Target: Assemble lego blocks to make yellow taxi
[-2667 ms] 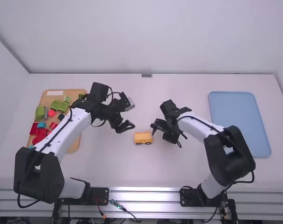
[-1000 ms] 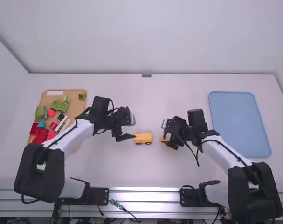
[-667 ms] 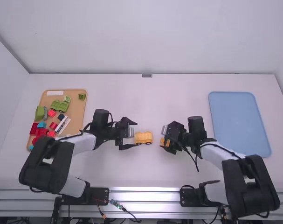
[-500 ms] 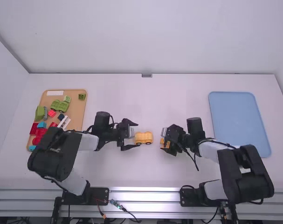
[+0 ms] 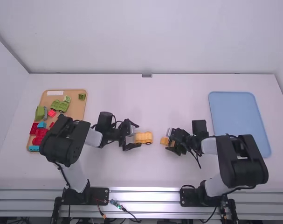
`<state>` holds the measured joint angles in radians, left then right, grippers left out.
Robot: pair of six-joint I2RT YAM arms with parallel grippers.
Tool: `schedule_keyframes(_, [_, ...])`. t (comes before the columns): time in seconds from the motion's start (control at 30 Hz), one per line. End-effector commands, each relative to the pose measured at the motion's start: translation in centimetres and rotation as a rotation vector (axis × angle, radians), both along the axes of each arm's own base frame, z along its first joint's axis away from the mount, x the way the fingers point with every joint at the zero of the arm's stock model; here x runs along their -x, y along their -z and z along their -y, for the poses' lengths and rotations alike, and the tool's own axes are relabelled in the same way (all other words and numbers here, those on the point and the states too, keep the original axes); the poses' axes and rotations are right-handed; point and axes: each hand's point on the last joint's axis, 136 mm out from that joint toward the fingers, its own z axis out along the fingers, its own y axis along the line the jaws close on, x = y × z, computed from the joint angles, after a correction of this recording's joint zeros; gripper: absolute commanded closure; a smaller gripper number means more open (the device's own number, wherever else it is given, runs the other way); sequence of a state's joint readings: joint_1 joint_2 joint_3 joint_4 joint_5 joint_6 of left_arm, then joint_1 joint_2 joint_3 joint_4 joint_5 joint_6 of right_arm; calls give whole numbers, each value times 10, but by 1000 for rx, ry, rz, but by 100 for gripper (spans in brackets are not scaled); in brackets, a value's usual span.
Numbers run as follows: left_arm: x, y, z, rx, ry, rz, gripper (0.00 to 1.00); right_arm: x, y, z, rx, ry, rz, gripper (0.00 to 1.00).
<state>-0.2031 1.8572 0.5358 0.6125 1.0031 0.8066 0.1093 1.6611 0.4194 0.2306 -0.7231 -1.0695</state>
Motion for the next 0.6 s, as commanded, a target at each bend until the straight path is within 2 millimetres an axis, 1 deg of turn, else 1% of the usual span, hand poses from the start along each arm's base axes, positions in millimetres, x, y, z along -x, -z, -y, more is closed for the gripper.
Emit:
schedule_keyframes(0.0, [2, -4, 5, 27, 28, -15, 1, -1, 2, -5, -11, -18, -4, 26])
schedule_keyframes(0.07, [2, -4, 4, 26, 27, -18, 1, -2, 3, -4, -12, -16, -2, 29])
schedule_keyframes(0.17, [2, -4, 4, 23, 26, -28, 1, -4, 3, -2, -28, -6, -11, 38])
schedule_keyframes(0.23, [3, -4, 5, 24, 28, -25, 1, -4, 1, -2, -41, -5, -25, 41])
schedule_keyframes(0.27, [4, -3, 6, 23, 34, -22, 1, -6, 0, -1, -39, 0, -35, 50])
schedule_keyframes(0.3, [5, -3, 6, 22, 35, -22, 1, -6, 0, -1, -39, 0, -37, 51])
schedule_keyframes(0.33, [6, -3, 7, 19, 47, -7, 1, -6, -1, -1, -37, 1, -54, 57])
schedule_keyframes(0.4, [9, -1, 8, 9, 60, 6, 1, -5, -1, -1, -34, -4, -69, 66])
schedule_keyframes(0.47, [10, 0, 10, 4, 70, 17, 1, -4, -2, -5, -32, -20, -77, 77])
schedule_keyframes(0.53, [9, 0, 9, 5, 67, 19, 1, -2, -2, -7, -30, -30, -78, 82])
schedule_keyframes(0.57, [9, 0, 9, 2, 64, 17, 1, -2, -1, -8, -23, -33, -76, 82])
